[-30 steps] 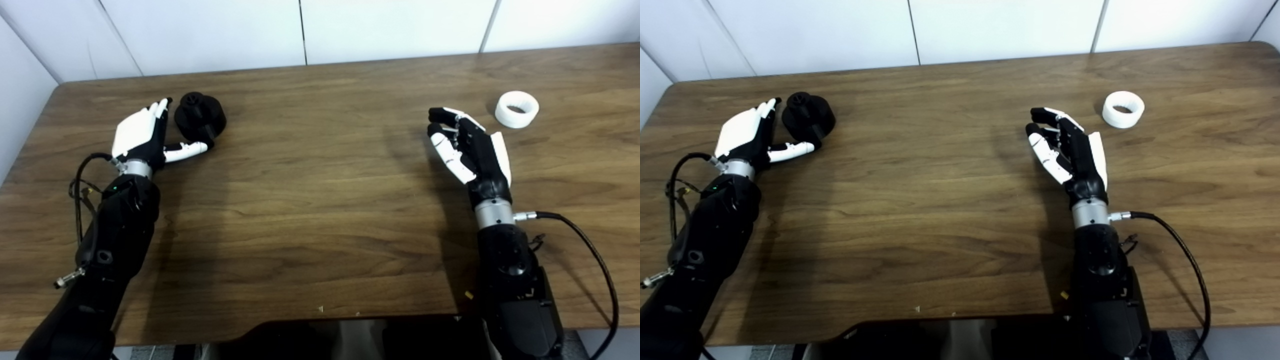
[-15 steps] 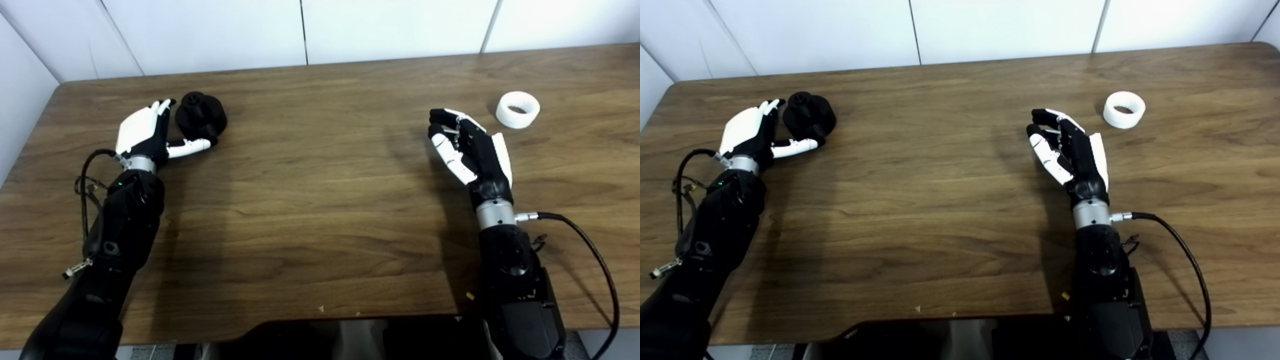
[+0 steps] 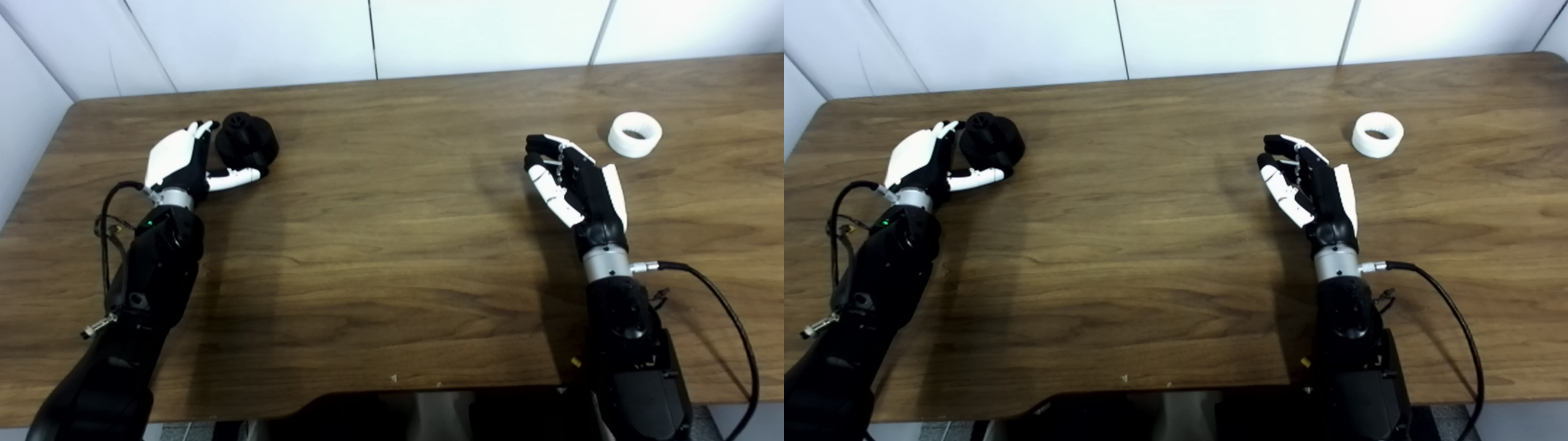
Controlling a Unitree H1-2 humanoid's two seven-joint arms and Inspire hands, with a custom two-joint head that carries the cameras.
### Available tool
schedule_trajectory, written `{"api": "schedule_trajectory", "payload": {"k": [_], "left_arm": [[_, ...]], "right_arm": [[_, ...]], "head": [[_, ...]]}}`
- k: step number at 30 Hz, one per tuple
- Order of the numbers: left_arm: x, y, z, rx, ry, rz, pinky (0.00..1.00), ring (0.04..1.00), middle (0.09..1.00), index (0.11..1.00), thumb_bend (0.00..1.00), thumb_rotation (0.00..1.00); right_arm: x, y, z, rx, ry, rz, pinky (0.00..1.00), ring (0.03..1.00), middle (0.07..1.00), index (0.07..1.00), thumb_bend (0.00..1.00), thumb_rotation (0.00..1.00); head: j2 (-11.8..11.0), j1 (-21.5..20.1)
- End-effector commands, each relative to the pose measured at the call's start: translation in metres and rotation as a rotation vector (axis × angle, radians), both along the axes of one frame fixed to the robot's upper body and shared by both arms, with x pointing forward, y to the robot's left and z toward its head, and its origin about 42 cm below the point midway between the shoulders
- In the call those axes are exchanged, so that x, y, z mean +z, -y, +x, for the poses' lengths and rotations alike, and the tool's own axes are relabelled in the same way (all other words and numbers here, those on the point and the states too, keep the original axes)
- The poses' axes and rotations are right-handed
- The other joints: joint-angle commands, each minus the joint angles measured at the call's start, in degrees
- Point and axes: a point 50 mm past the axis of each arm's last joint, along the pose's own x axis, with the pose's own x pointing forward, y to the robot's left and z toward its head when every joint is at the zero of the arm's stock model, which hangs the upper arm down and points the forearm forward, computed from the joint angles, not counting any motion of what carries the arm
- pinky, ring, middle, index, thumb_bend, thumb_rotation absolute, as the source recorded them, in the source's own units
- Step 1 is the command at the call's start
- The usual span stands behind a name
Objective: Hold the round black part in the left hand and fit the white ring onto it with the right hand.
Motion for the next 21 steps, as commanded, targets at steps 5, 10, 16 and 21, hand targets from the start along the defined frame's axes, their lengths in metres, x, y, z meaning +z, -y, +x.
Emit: {"api": "schedule_trajectory", "payload": {"k": [5,10,16,21], "left_arm": [[0.032,0.006,0.021,-0.019,0.093,0.022,1.0,1.0,1.0,0.937,1.0,0.62],[0.032,0.01,0.021,-0.04,0.085,0.005,1.0,1.0,1.0,0.943,1.0,0.64],[0.033,0.016,0.022,-0.057,0.087,-0.001,1.0,1.0,1.0,0.93,1.0,0.65],[0.033,0.019,0.023,-0.046,0.086,-0.015,1.0,1.0,1.0,0.897,1.0,0.62]], "right_arm": [[0.019,-0.004,0.004,0.003,0.087,0.001,0.67,0.69,0.748,0.735,0.46,0.59],[0.02,-0.004,0.004,-0.001,0.082,0.006,0.67,0.689,0.75,0.733,0.45,0.57],[0.021,-0.004,0.005,-0.001,0.087,-0.005,0.67,0.685,0.75,0.732,0.44,0.57],[0.021,-0.003,0.005,0.0,0.09,-0.015,0.66,0.686,0.752,0.736,0.44,0.58]], "head": [[0.0,-0.1],[0.1,-0.2],[0.1,-0.3],[0.0,-0.5]]}}
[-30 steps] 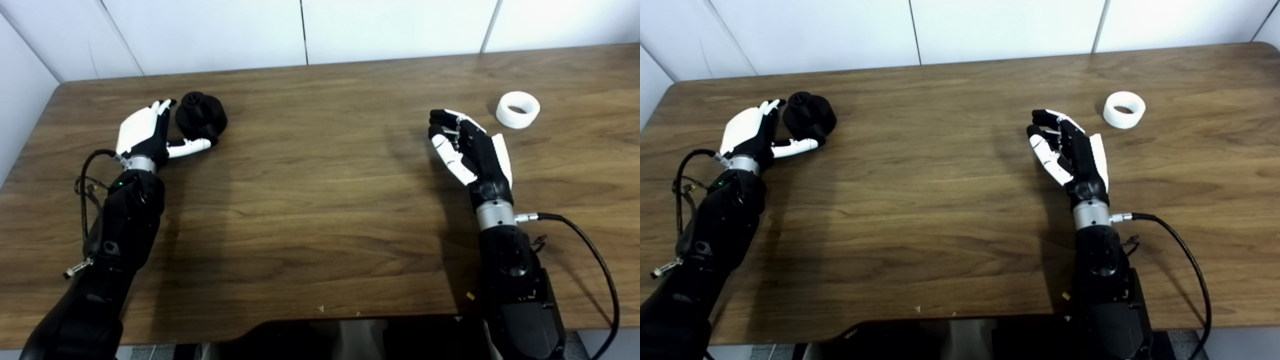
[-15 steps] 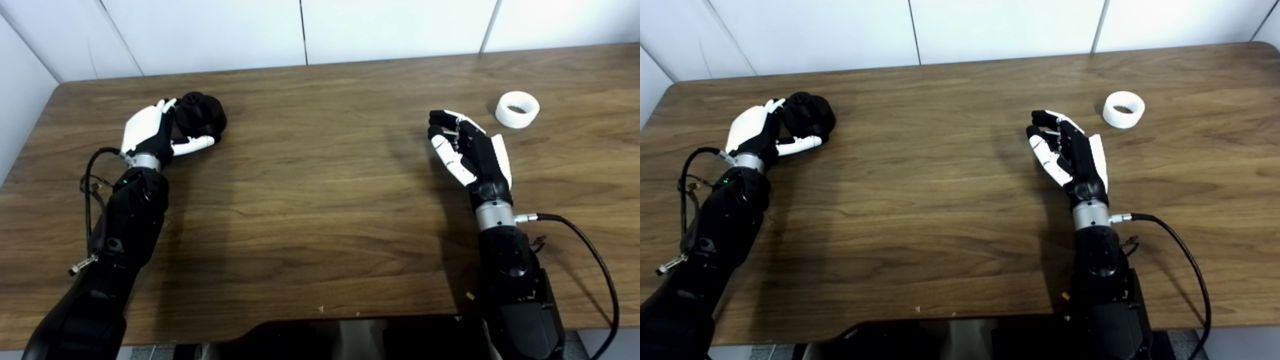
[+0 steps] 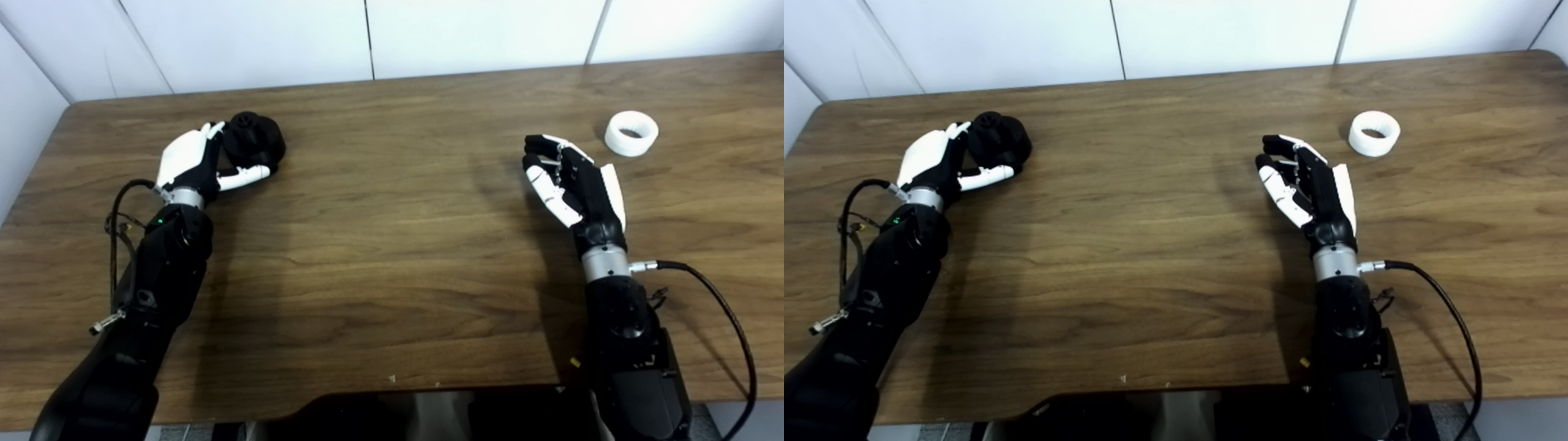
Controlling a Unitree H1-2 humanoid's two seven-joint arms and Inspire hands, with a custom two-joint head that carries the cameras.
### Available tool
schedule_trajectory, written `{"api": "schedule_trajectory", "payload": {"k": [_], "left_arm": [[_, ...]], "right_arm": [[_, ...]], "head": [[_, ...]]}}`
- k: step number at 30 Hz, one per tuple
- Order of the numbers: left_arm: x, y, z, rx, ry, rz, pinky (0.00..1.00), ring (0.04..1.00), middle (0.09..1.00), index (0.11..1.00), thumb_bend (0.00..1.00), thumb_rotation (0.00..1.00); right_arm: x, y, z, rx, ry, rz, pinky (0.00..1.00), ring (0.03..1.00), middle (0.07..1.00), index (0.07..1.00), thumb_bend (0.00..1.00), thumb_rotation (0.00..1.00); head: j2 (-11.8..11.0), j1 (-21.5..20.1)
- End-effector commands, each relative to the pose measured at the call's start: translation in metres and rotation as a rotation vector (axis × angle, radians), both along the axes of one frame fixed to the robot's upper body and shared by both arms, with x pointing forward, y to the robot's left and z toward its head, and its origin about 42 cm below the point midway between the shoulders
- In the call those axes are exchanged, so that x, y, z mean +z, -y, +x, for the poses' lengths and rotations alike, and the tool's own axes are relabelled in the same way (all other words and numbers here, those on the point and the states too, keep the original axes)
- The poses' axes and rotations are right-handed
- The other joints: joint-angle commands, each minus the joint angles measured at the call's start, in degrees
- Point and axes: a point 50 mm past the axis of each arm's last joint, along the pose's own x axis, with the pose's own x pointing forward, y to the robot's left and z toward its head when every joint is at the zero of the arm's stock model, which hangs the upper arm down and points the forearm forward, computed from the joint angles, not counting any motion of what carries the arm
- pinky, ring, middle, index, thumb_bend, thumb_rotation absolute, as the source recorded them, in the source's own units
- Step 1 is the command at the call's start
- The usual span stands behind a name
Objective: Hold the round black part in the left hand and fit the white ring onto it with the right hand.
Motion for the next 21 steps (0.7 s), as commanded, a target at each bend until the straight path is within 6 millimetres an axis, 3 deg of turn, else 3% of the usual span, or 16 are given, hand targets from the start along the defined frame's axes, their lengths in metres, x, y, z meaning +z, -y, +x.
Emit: {"api": "schedule_trajectory", "payload": {"k": [1,14,21], "left_arm": [[0.036,0.005,0.019,-0.007,0.11,-0.007,1.0,1.0,1.0,0.873,1.0,0.6],[0.025,0.01,0.02,0.06,0.217,-0.12,1.0,1.0,1.0,0.637,0.94,0.31],[0.023,0.011,0.018,0.063,0.215,-0.122,1.0,1.0,1.0,0.634,0.92,0.29]], "right_arm": [[0.021,-0.003,0.005,0.004,0.091,-0.003,0.66,0.688,0.753,0.736,0.44,0.59],[0.024,0.001,0.005,0.0,0.086,-0.006,0.64,0.69,0.756,0.735,0.45,0.6],[0.024,0.0,0.004,-0.004,0.085,-0.002,0.63,0.69,0.753,0.732,0.45,0.6]], "head": [[0.0,-0.1],[0.2,-0.1],[0.4,0.0]]}}
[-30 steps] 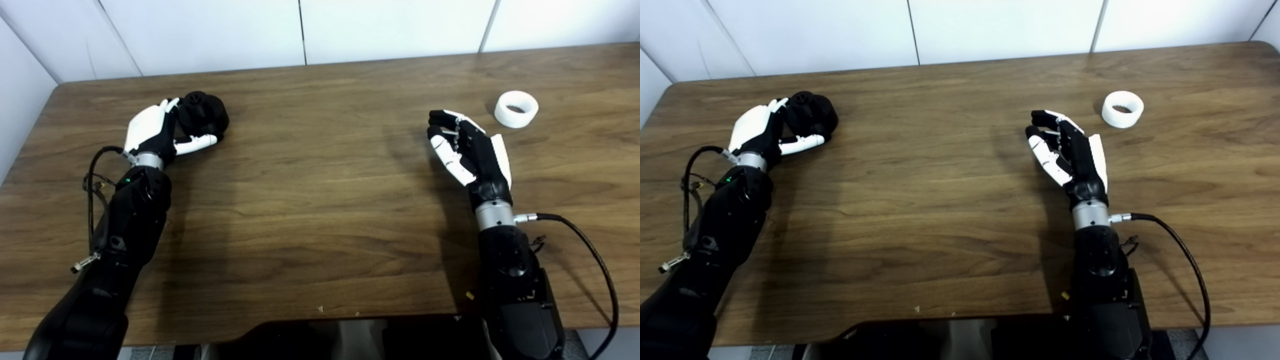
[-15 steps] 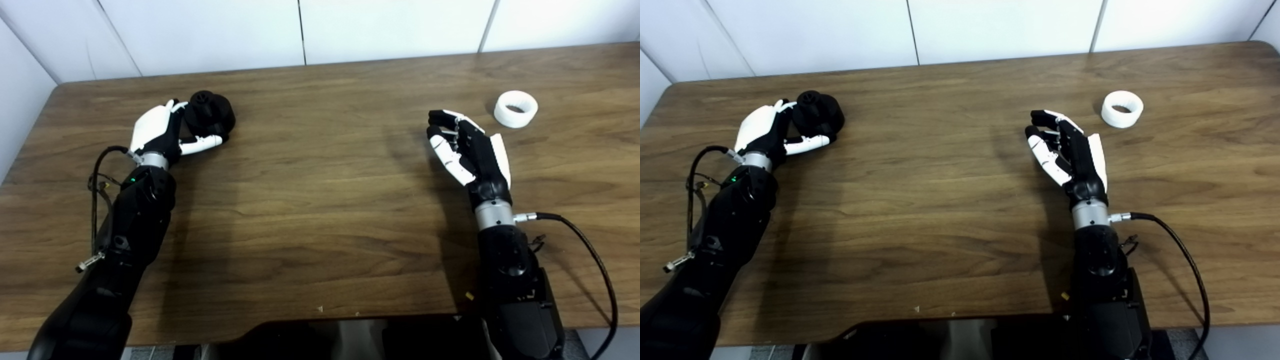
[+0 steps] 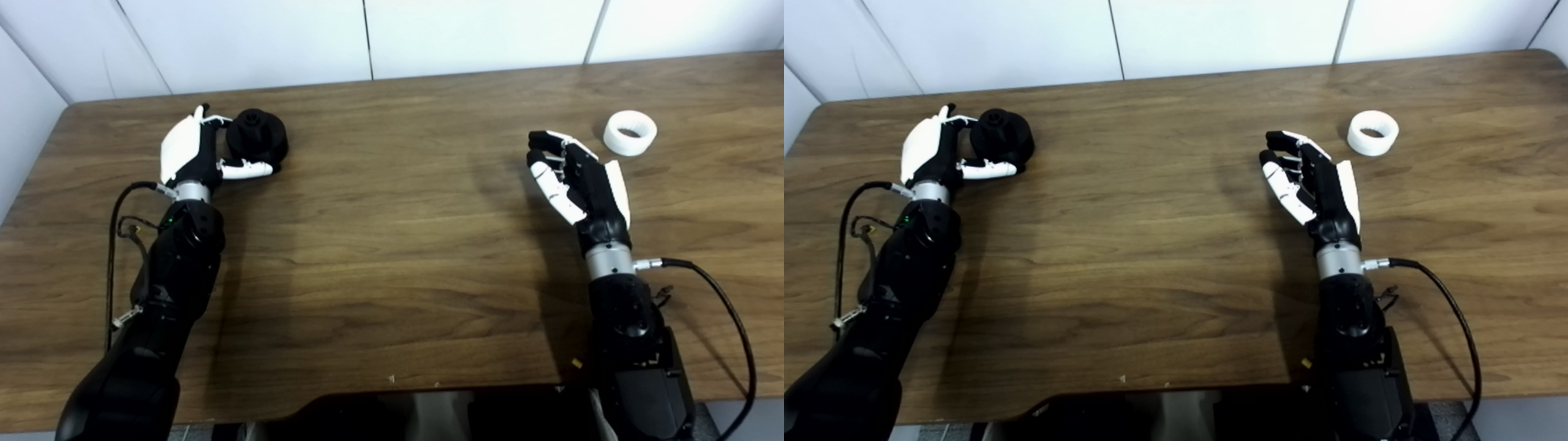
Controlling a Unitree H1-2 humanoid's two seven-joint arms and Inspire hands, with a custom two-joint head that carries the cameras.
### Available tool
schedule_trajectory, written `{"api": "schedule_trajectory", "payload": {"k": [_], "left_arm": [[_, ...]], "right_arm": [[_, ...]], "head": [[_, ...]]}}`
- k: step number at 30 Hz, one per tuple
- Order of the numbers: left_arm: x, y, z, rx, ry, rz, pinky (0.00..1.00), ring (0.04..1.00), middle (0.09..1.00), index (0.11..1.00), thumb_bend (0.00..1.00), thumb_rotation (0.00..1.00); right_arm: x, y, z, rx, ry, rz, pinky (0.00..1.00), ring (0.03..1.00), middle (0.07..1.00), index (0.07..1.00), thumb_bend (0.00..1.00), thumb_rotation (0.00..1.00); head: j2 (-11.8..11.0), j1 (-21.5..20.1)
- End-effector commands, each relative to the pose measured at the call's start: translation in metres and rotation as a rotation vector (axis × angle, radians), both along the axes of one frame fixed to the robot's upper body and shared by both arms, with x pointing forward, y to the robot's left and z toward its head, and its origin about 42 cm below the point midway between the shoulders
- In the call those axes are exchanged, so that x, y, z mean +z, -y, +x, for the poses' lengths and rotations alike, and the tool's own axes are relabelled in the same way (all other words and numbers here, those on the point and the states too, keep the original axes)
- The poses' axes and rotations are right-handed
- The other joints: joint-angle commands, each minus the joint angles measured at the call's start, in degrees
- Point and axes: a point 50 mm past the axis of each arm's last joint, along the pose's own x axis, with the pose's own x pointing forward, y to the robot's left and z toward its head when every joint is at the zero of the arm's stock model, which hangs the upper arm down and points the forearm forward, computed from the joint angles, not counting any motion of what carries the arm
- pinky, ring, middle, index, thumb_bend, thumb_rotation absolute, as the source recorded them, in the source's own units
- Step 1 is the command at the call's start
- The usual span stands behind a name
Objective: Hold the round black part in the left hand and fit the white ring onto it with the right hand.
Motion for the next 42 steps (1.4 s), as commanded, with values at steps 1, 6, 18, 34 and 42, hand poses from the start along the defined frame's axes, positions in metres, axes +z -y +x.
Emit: {"api": "schedule_trajectory", "payload": {"k": [1,6,18,34,42], "left_arm": [[0.022,-0.001,0.011,-0.009,0.066,0.025,1.0,1.0,1.0,0.637,0.92,0.3],[0.021,-0.001,0.008,-0.016,0.078,0.003,1.0,1.0,1.0,0.636,0.92,0.28],[0.005,0.012,0.001,-0.07,0.049,-0.061,1.0,1.0,1.0,0.617,0.94,0.27],[-0.015,0.059,-0.012,-0.205,-0.013,-0.139,1.0,1.0,1.0,0.616,0.96,0.26],[-0.013,0.076,-0.019,-0.287,-0.013,-0.161,1.0,1.0,1.0,0.627,0.98,0.31]], "right_arm": [[0.019,-0.004,0.004,0.003,0.075,0.005,0.63,0.69,0.752,0.732,0.45,0.59],[0.018,-0.004,0.003,0.005,0.075,-0.004,0.65,0.688,0.754,0.733,0.45,0.61],[0.017,-0.002,0.003,-0.005,0.082,0.007,0.64,0.687,0.751,0.726,0.46,0.6],[0.02,-0.001,0.004,-0.001,0.091,-0.004,0.61,0.688,0.753,0.73,0.47,0.63],[0.019,-0.002,0.004,-0.003,0.086,0.006,0.63,0.694,0.757,0.732,0.47,0.62]], "head": [[0.1,0.0],[0.2,0.1],[0.4,0.0],[0.4,0.1],[0.3,0.3]]}}
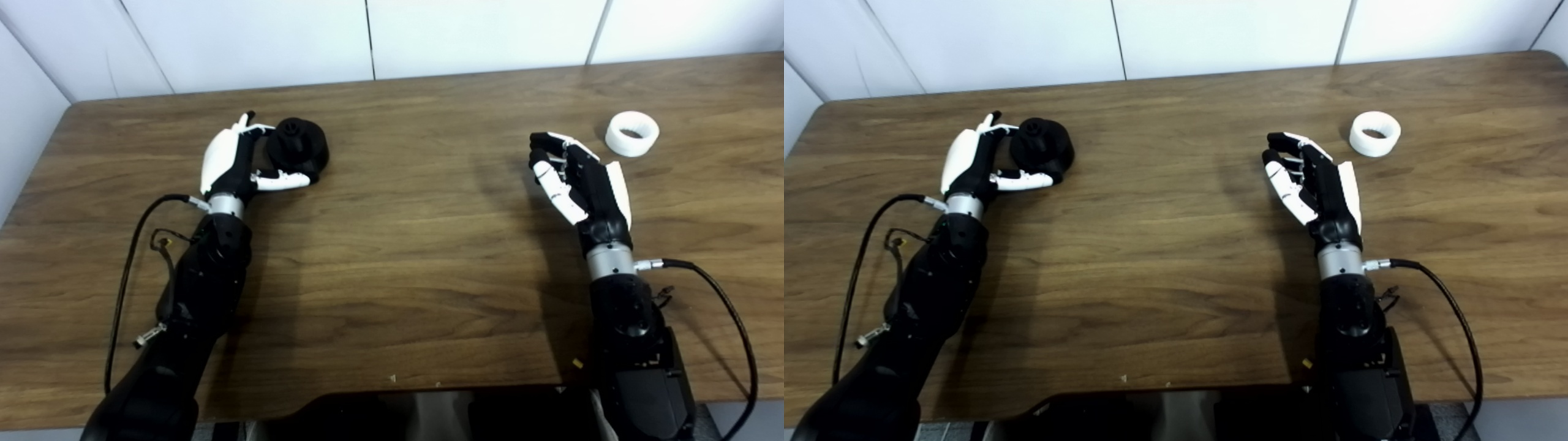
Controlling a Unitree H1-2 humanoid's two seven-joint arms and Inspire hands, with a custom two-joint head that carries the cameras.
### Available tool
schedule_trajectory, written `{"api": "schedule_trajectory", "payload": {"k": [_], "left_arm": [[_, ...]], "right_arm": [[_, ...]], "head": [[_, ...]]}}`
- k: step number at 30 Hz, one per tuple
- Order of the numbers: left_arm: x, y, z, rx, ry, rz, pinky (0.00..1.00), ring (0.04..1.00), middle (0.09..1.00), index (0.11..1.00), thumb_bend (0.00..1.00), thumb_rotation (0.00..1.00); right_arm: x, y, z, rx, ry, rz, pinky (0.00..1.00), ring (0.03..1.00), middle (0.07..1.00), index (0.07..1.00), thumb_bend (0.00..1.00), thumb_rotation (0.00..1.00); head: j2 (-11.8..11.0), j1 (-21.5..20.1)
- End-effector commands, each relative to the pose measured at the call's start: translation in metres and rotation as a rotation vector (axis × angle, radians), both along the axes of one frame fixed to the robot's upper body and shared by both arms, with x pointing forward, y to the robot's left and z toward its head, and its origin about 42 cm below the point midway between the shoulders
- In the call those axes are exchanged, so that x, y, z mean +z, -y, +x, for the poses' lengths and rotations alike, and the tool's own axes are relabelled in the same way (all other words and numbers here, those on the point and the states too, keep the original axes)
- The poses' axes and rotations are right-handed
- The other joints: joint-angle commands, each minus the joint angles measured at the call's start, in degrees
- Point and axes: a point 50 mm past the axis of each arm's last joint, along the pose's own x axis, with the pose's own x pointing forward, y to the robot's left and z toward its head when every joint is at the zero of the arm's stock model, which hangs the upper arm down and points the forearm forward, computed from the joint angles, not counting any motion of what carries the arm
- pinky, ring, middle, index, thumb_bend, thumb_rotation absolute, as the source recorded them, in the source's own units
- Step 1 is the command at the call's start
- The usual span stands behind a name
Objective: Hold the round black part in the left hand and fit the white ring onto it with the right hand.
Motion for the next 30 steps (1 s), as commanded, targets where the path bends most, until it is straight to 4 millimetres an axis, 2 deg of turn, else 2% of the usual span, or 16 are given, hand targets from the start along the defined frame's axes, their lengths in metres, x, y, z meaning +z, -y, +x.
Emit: {"api": "schedule_trajectory", "payload": {"k": [1,14,22,30], "left_arm": [[0.002,0.025,-0.002,-0.113,-0.003,-0.017,1.0,1.0,1.0,0.629,0.98,0.31],[0.004,0.049,-0.011,-0.241,0.005,0.003,1.0,1.0,1.0,0.633,0.98,0.32],[0.011,0.065,-0.015,-0.313,0.022,0.009,1.0,1.0,1.0,0.624,0.98,0.28],[0.015,0.079,-0.022,-0.369,0.028,0.023,1.0,1.0,1.0,0.619,1.0,0.29]], "right_arm": [[0.02,-0.004,0.005,0.006,0.091,0.008,0.63,0.693,0.757,0.731,0.47,0.62],[0.021,-0.002,0.005,0.006,0.101,0.001,0.62,0.691,0.757,0.733,0.48,0.63],[0.023,0.0,0.006,0.007,0.108,-0.021,0.66,0.693,0.755,0.735,0.47,0.65],[0.024,0.001,0.008,0.01,0.122,-0.034,0.64,0.688,0.752,0.732,0.47,0.65]], "head": [[0.1,-0.1],[0.1,-0.4],[0.1,-0.3],[0.0,-0.6]]}}
